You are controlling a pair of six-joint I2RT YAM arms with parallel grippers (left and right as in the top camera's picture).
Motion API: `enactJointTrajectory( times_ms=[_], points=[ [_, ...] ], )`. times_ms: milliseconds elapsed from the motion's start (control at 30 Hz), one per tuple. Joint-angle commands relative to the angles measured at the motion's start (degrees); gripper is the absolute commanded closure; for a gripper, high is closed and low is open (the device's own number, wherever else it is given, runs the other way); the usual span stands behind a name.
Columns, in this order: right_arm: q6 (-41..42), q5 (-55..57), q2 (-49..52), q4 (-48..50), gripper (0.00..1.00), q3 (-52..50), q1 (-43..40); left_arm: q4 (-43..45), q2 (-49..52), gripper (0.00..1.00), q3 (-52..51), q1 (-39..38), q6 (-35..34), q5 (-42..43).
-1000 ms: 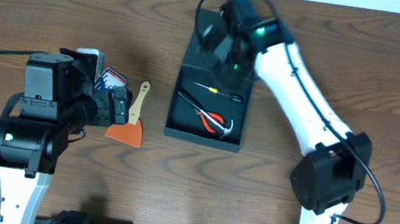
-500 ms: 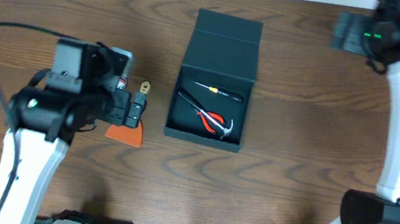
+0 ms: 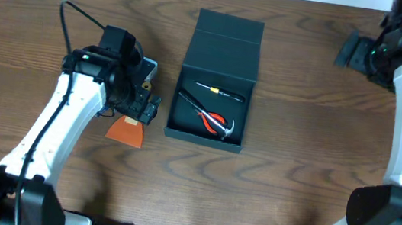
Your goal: Pack container
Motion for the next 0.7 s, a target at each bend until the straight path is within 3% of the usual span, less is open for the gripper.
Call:
enactJointTrajectory(
  times_ms=[0,367,667],
  points=[
    [0.85,-0.24,0.92,1.6,0.01,-5.2,0.33,0.87,2.23,0.02,1.01,-0.13,1.66,-2.86],
    [-2.8,-0.5,0.92,10.03,0.01,-18.6,0.33,7.32,8.66,0.02,0.92,-0.02,-1.01,-4.68],
    [-3.39,-0.5,0.92,12.57,0.01,-21.16,0.33,10.64,13.53,0.01,0.63,-0.02,-4.44,-7.3]
  ],
)
